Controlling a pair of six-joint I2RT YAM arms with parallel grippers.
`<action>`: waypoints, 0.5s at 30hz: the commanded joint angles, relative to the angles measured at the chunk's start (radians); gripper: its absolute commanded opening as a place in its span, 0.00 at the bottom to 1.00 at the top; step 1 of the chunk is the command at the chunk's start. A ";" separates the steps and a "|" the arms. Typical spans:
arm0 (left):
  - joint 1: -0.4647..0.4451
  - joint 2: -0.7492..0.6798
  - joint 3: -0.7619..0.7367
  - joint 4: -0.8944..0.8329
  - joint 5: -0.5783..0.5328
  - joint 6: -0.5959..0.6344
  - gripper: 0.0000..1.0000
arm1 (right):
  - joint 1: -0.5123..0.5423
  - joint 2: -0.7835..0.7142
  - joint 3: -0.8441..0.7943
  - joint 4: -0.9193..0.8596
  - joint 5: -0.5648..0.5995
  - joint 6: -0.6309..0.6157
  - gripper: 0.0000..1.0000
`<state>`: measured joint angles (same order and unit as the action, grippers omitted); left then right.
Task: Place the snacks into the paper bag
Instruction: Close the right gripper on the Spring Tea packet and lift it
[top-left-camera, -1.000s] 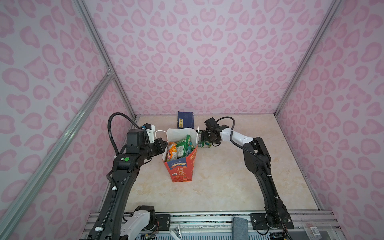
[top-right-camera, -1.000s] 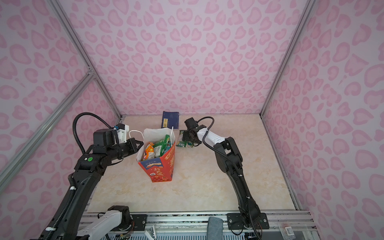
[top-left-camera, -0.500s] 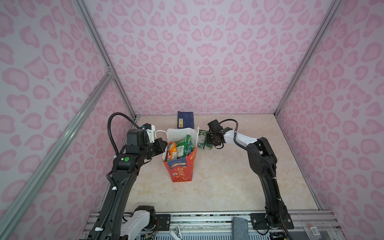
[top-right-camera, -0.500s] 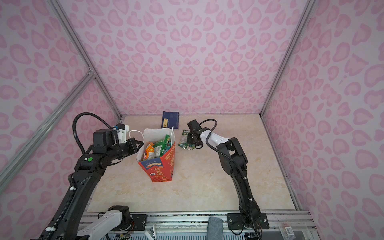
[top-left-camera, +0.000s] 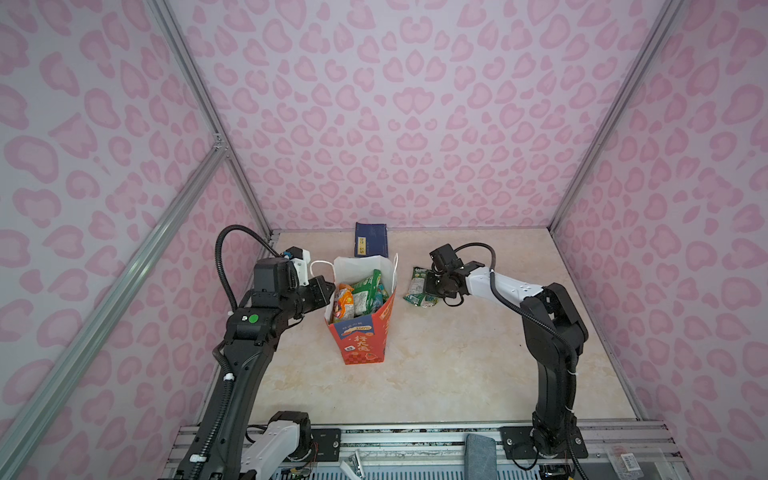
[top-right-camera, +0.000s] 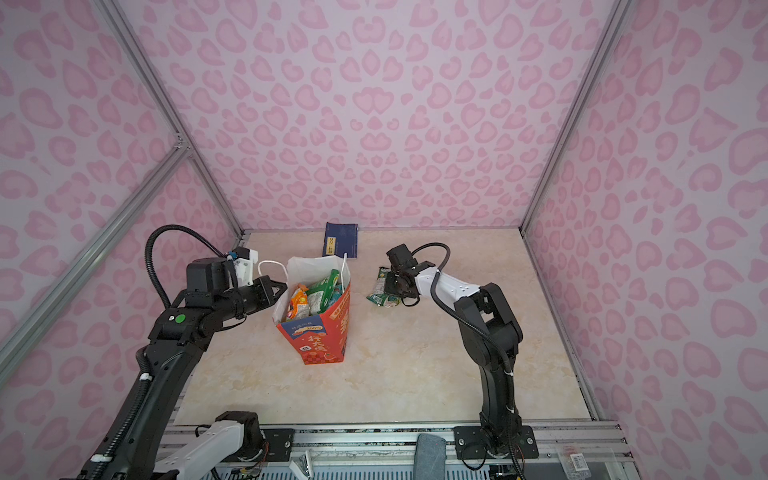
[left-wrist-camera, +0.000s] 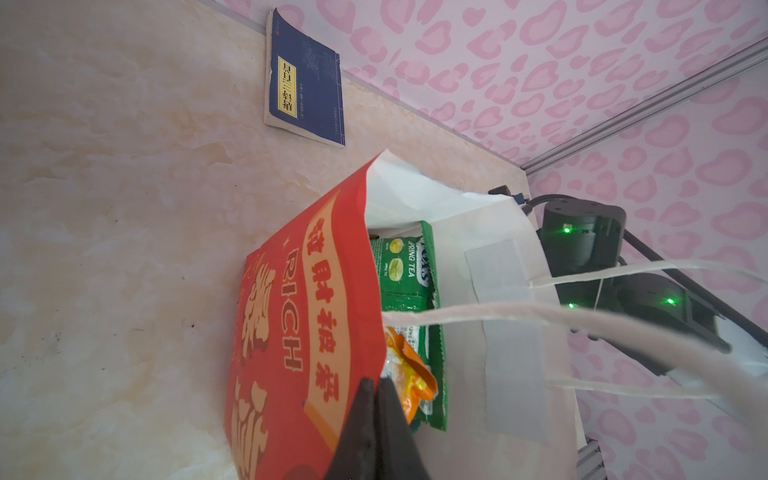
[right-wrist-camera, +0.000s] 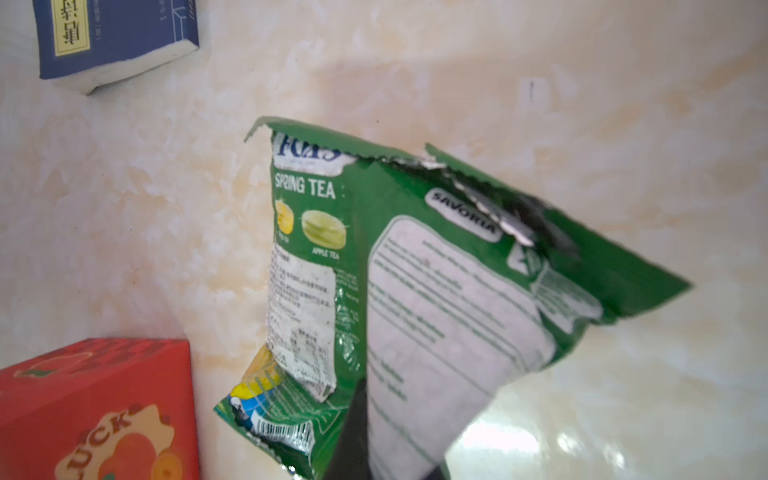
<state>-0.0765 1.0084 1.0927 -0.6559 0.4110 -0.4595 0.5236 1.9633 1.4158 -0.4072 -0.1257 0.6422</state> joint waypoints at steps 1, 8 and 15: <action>0.000 -0.002 0.000 0.045 0.003 0.007 0.09 | 0.000 -0.071 -0.062 0.062 0.011 -0.015 0.03; 0.000 -0.002 -0.001 0.045 0.003 0.007 0.09 | 0.000 -0.265 -0.234 0.102 0.026 -0.001 0.00; 0.001 -0.001 -0.001 0.045 0.005 0.007 0.09 | 0.006 -0.439 -0.345 0.101 0.039 0.010 0.00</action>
<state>-0.0769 1.0088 1.0927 -0.6559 0.4110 -0.4595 0.5259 1.5581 1.0958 -0.3550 -0.1051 0.6437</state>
